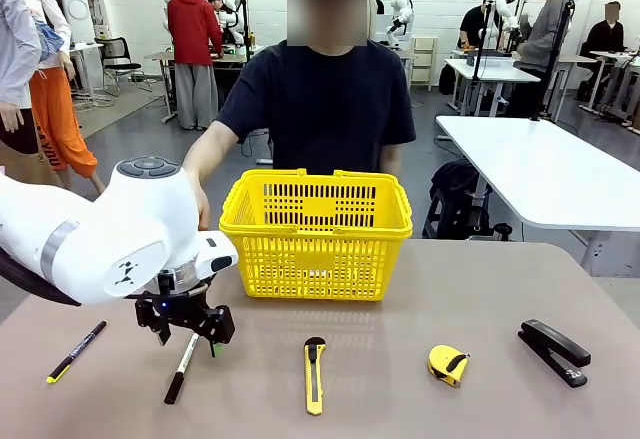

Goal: Place the items the person wants into the basket.
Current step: Pick up the item the person points to and place it in the Market Basket.

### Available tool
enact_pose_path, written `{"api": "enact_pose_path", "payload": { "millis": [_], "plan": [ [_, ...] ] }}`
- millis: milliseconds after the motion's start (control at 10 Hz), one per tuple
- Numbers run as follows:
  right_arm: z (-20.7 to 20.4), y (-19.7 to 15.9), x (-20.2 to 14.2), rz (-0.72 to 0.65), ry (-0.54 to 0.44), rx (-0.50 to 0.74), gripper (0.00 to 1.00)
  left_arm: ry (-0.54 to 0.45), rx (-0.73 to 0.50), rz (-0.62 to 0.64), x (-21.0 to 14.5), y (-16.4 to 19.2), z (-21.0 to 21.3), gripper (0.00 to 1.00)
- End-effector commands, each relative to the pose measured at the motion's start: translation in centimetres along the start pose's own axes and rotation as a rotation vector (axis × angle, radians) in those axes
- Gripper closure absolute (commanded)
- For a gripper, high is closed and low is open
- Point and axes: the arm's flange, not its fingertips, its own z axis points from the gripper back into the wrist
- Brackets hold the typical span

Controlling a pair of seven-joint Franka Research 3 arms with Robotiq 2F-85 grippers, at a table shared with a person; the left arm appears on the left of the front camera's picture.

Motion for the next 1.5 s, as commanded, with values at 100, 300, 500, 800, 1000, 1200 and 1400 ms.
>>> {"api": "enact_pose_path", "payload": {
  "millis": [100, 300, 500, 800, 1000, 1200, 1400],
  "plan": [
    [0.02, -0.01, 0.16, 0.002, -0.014, 0.001, 0.0, 0.04, -0.035, 0.027, -4.49, 2.01, -1.76, 0.0],
    [0.02, -0.01, 0.16, 0.002, -0.014, 0.001, 0.0, 0.049, -0.048, 0.041, -4.48, 1.94, -1.5, 0.0],
    [0.02, -0.01, 0.16, 0.002, -0.014, 0.001, 0.0, 0.066, -0.051, 0.057, -4.26, 2.14, -1.33, 0.0],
    [0.02, -0.01, 0.16, 0.002, -0.014, 0.001, 0.0, 0.085, -0.041, 0.062, -4.12, 2.29, -1.41, 0.0],
    [0.02, -0.01, 0.16, 0.002, -0.014, 0.001, 0.0, 0.09, -0.041, 0.06, -4.12, 2.34, -1.49, 0.0],
    [0.02, -0.01, 0.16, 0.002, -0.014, 0.001, 0.0, 0.092, -0.039, 0.059, -4.1, 2.38, -1.53, 0.0],
    [0.02, -0.01, 0.16, 0.002, -0.014, 0.001, 0.0, 0.095, -0.036, 0.057, -4.08, 2.38, -1.68, 0.0]
  ]
}}
